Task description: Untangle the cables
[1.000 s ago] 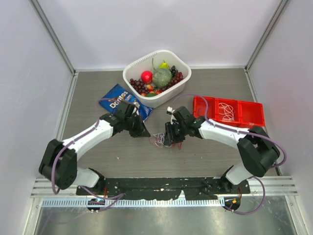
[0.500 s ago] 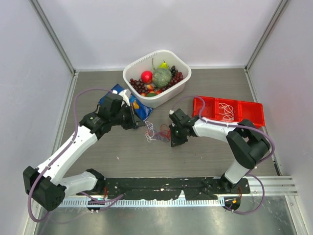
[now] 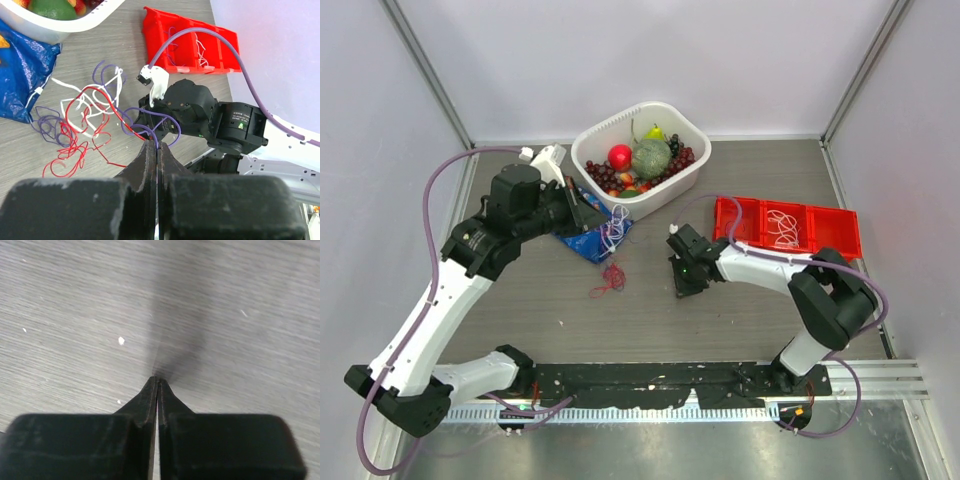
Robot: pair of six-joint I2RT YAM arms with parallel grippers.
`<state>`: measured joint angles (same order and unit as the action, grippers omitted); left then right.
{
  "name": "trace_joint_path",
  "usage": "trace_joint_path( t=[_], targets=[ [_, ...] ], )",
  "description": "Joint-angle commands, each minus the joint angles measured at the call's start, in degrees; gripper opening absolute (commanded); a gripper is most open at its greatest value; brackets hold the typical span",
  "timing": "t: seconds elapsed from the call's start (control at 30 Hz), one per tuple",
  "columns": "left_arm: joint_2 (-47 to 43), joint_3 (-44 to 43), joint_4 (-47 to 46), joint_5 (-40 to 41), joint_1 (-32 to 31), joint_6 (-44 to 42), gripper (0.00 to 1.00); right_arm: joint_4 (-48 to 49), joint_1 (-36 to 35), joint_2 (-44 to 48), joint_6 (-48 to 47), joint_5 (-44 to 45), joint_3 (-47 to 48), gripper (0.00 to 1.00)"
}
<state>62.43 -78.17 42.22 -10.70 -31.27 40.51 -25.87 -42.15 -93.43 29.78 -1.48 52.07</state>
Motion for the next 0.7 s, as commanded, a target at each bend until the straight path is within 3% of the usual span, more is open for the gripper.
trace_joint_path(
  t=[0.0, 0.07, 0.13, 0.23, 0.4, 0.67],
  targets=[
    [-0.56, -1.55, -0.64, -2.13, -0.02, 2.37, 0.00, -1.65, 0.49, 9.45, -3.84, 4.12, -1.54, 0.17],
    [-1.17, -1.20, -1.78, -2.48, -0.02, 3.43, 0.00, -0.25, 0.49, 15.25, -5.16, 2.45, -0.93, 0.38],
    [-1.61, -0.84, -2.57, -3.10, -0.02, 4.13, 0.00, 1.51, 0.49, 20.79, -5.78, -1.33, 0.47, 0.51],
    [-1.35, -0.49, -3.19, -4.68, -0.02, 4.84, 0.00, 3.98, 0.49, 26.79, -6.31, -6.06, 3.29, 0.62],
    [-1.26, 1.70, -5.91, -7.58, 0.07, 7.91, 0.00, 8.02, 0.32, 27.60, -6.49, -18.11, 10.41, 0.63],
    [-1.79, 5.48, -10.84, -11.45, 0.07, 12.13, 0.00, 11.90, -0.47, 25.32, -8.51, -21.99, 15.16, 0.58]
  ],
)
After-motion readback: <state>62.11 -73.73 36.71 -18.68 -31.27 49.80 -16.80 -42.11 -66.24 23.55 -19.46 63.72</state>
